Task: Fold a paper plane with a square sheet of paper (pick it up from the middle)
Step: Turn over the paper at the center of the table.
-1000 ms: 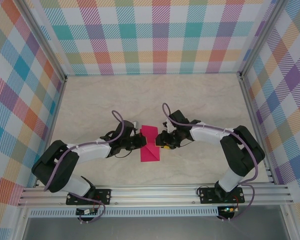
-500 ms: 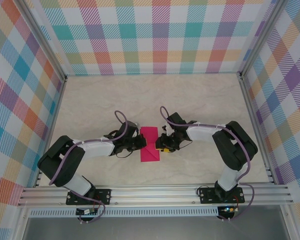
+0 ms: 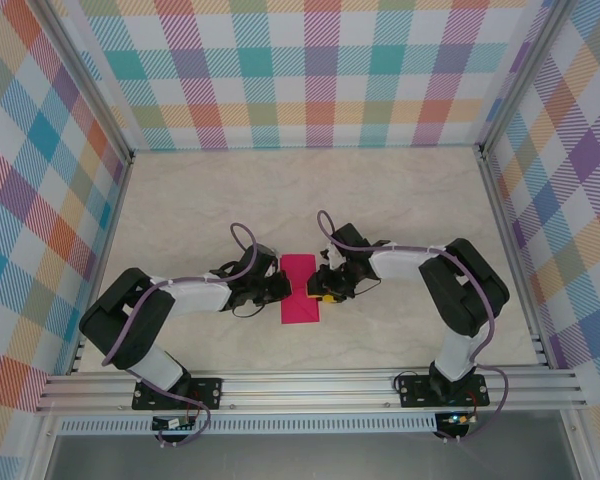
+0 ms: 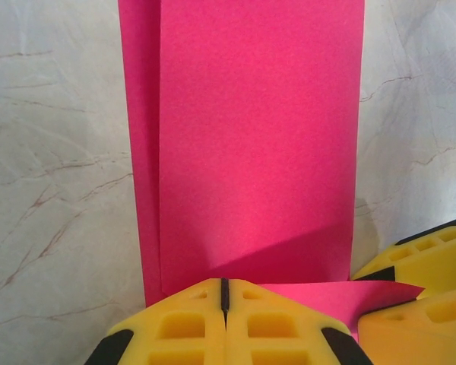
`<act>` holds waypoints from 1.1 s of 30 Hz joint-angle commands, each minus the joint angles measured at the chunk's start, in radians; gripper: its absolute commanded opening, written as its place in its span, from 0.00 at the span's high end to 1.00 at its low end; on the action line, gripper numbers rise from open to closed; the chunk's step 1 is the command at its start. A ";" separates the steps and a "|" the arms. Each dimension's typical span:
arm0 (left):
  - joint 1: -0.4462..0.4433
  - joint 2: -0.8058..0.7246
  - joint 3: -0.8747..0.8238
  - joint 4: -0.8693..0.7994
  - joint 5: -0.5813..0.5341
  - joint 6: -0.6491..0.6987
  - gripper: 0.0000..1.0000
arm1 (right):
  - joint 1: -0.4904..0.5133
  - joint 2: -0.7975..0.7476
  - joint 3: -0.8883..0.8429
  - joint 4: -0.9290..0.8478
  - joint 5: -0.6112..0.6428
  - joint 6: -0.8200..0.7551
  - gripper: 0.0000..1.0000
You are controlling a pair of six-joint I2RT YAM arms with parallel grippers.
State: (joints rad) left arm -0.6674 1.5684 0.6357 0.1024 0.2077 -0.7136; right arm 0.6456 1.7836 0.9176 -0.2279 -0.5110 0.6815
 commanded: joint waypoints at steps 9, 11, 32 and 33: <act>-0.012 0.024 0.026 -0.040 -0.008 0.003 1.00 | 0.003 -0.006 0.026 -0.034 0.039 -0.002 0.59; -0.012 0.029 0.027 -0.039 -0.008 0.006 1.00 | 0.004 0.012 0.023 -0.021 0.020 0.008 0.59; -0.012 0.018 0.035 -0.070 -0.034 0.000 1.00 | 0.003 0.004 -0.018 0.081 -0.071 0.026 0.69; -0.012 0.007 0.032 -0.070 -0.036 -0.004 1.00 | 0.004 0.004 -0.021 0.085 -0.073 0.025 0.72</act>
State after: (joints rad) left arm -0.6685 1.5955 0.6659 0.0719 0.2005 -0.7136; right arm 0.6456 1.7859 0.9161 -0.1692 -0.5518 0.7029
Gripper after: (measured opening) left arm 0.047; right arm 0.294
